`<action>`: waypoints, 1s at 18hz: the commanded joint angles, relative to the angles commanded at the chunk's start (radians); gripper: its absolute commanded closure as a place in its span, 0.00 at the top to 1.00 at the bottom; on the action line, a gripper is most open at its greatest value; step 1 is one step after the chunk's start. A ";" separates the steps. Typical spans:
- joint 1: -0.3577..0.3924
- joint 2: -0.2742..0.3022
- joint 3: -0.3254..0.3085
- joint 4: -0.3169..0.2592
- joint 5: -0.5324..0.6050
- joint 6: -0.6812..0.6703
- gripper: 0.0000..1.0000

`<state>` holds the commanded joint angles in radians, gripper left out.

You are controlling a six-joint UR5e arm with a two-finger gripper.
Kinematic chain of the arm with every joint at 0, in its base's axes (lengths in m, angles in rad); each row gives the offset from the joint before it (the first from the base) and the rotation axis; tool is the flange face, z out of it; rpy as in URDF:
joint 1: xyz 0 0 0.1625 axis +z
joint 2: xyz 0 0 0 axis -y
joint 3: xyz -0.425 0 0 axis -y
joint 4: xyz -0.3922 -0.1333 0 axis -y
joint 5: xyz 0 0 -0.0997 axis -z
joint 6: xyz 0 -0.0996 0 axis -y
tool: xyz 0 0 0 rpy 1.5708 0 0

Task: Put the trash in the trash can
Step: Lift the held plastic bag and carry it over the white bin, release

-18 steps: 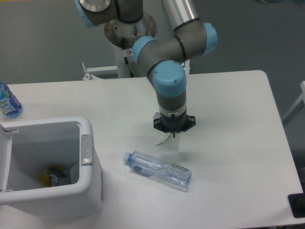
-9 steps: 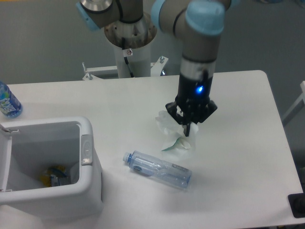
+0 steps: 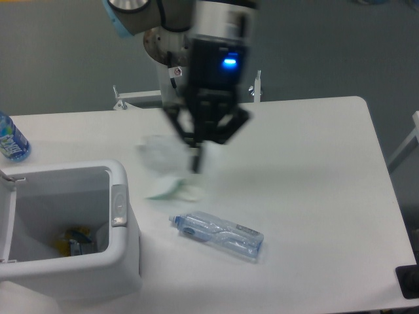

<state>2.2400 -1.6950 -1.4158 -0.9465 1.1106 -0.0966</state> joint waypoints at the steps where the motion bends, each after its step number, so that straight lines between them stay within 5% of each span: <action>1: -0.029 -0.017 -0.005 0.000 0.000 0.003 0.04; 3: -0.062 -0.043 -0.006 0.000 0.002 0.003 0.08; 4: -0.074 -0.054 -0.011 0.005 0.002 0.011 0.28; 6: -0.085 -0.060 -0.018 0.008 0.003 0.014 0.51; 8: -0.085 -0.058 -0.029 0.008 0.003 0.026 1.00; 13: -0.066 -0.045 -0.041 0.002 0.021 0.006 1.00; 18: 0.119 -0.052 -0.054 0.000 0.158 -0.213 1.00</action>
<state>2.3589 -1.7471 -1.4695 -0.9465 1.2683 -0.3092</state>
